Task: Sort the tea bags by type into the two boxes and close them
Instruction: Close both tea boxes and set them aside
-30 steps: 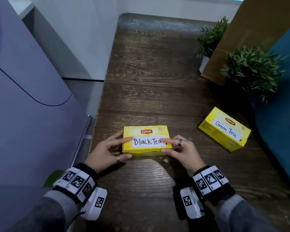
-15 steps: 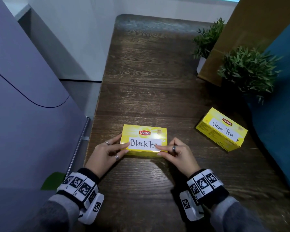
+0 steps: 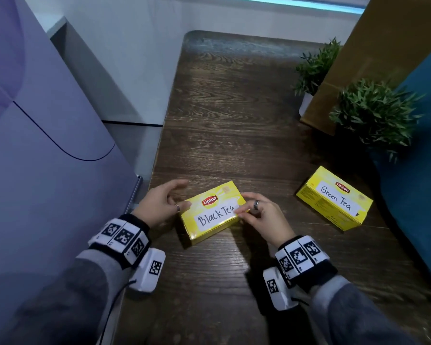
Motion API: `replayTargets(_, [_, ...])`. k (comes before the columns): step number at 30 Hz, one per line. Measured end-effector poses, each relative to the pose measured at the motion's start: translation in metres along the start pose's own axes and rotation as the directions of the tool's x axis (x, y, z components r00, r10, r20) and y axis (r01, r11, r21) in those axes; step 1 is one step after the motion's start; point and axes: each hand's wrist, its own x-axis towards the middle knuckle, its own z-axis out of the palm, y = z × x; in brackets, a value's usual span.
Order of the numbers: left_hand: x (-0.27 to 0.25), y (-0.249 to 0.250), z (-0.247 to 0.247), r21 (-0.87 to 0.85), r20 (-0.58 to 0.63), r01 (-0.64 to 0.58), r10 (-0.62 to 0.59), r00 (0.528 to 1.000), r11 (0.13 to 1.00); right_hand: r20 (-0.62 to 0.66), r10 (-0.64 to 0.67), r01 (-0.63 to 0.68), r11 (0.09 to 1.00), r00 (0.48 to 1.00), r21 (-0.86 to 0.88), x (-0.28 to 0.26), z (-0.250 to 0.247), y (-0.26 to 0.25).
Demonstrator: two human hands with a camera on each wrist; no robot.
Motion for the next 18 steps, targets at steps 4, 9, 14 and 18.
replayTargets(4, [-0.011, -0.009, -0.010, 0.094, 0.071, 0.029, -0.035, 0.997, 0.995, 0.014, 0.088, -0.087, 0.995, 0.996, -0.052, 0.006, 0.012, -0.021])
replayTargets(9, [-0.046, -0.020, -0.013, 0.020, 0.174, 0.167, -0.168, 0.970, 0.986, 0.008, 0.219, -0.219, 0.976, 0.976, 0.005, -0.004, 0.042, -0.046])
replayTargets(14, [-0.075, -0.033, -0.008, -0.016, 0.277, 0.244, -0.231, 0.933, 0.970, 0.271, 0.142, -0.141, 0.990, 0.952, -0.024, -0.018, 0.068, -0.063])
replayTargets(18, [-0.087, -0.040, -0.010, -0.054, 0.219, 0.248, -0.231, 0.948, 0.967, 0.357, 0.114, -0.114, 0.993, 0.927, -0.022, -0.028, 0.082, -0.067])
